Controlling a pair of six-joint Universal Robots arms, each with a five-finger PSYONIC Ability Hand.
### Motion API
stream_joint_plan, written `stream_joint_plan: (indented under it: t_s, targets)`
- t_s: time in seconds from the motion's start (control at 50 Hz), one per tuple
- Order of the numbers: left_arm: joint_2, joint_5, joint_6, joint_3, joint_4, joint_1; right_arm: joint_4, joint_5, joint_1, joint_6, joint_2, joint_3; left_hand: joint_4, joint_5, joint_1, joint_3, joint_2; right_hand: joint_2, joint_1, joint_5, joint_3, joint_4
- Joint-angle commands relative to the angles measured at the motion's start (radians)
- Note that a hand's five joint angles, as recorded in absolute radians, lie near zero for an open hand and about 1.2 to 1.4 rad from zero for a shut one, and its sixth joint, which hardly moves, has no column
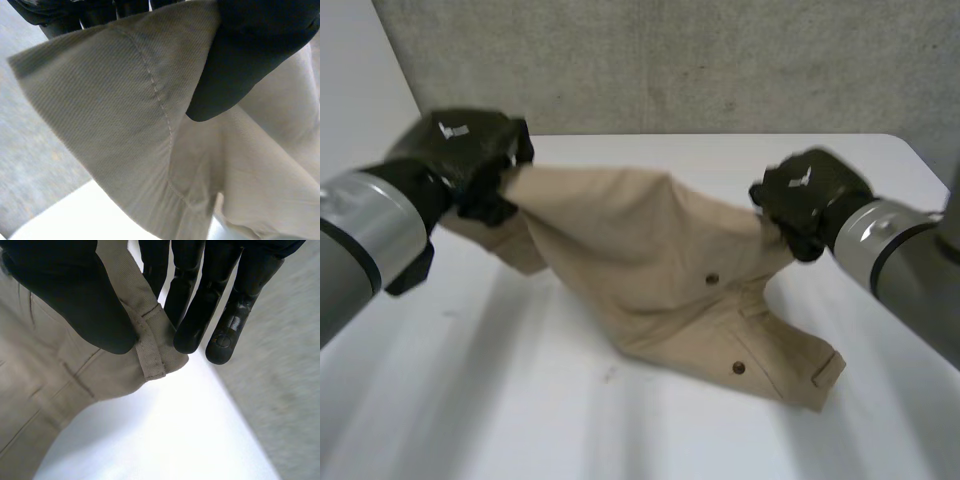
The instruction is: Fold the shorts.
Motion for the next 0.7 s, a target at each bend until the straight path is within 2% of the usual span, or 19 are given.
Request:
stream_joint_plan:
  t_s: [0.02, 0.08, 0.16, 0.2, 0.24, 0.26, 0.32, 0.34, 0.44, 0.52, 0.64, 0.7]
  targets:
    - [-0.201, 0.012, 0.094, -0.037, 0.093, 0.0, 0.013, -0.001, 0.01, -0.059, 0.156, -0.031, 0.203, 0.268, 0.242, 0.208, 0.202, 0.231, 0.431, 0.239, 0.2, 0.204]
    - [-0.351, 0.012, 0.115, 0.052, 0.197, 0.006, -0.034, 0.005, 0.012, -0.053, 0.189, -0.076, 0.203, 0.268, 0.242, 0.208, 0.202, 0.231, 0.431, 0.239, 0.2, 0.204]
    - [-0.515, -0.017, 0.134, 0.262, 0.314, 0.02, -0.184, 0.011, 0.013, -0.041, 0.213, -0.146, 0.203, 0.268, 0.242, 0.208, 0.202, 0.231, 0.431, 0.239, 0.2, 0.204]
    - [-0.575, -0.034, 0.14, 0.402, 0.381, 0.032, -0.31, 0.025, 0.013, -0.027, 0.221, -0.198, 0.203, 0.268, 0.242, 0.208, 0.202, 0.231, 0.431, 0.239, 0.2, 0.204]
    - [-0.595, -0.045, 0.145, 0.496, 0.444, 0.046, -0.407, 0.044, 0.013, -0.027, 0.228, -0.243, 0.203, 0.268, 0.242, 0.208, 0.202, 0.231, 0.431, 0.239, 0.2, 0.204]
    - [-0.6, -0.061, 0.139, 0.57, 0.523, 0.052, -0.503, 0.071, 0.015, -0.027, 0.239, -0.288, 0.203, 0.268, 0.242, 0.208, 0.202, 0.231, 0.431, 0.239, 0.2, 0.204]
    - [-0.589, -0.072, 0.132, 0.626, 0.666, 0.048, -0.66, 0.11, 0.015, -0.029, 0.245, -0.352, 0.203, 0.268, 0.242, 0.208, 0.202, 0.231, 0.431, 0.239, 0.2, 0.204]
    - [-0.576, -0.078, 0.129, 0.632, 0.778, 0.034, -0.768, 0.122, 0.015, -0.033, 0.242, -0.378, 0.203, 0.268, 0.242, 0.208, 0.202, 0.231, 0.431, 0.239, 0.2, 0.204]
    - [-0.441, -0.104, 0.125, 0.589, 0.987, -0.017, -1.002, 0.117, 0.015, -0.036, 0.219, -0.392, 0.203, 0.268, 0.242, 0.208, 0.202, 0.231, 0.431, 0.239, 0.2, 0.204]
    - [-0.344, -0.151, 0.115, 0.459, 1.024, -0.011, -0.999, 0.11, 0.015, -0.029, 0.199, -0.356, 0.203, 0.268, 0.242, 0.208, 0.202, 0.231, 0.431, 0.239, 0.2, 0.204]
    - [-0.299, -0.157, 0.085, 0.241, 1.023, -0.014, -0.972, 0.082, 0.019, -0.027, 0.176, -0.237, 0.203, 0.268, 0.242, 0.208, 0.202, 0.231, 0.431, 0.239, 0.2, 0.204]
    - [-0.275, -0.16, 0.08, 0.104, 1.018, -0.012, -0.941, 0.036, 0.022, -0.027, 0.176, -0.148, 0.203, 0.268, 0.242, 0.208, 0.202, 0.231, 0.431, 0.239, 0.2, 0.204]
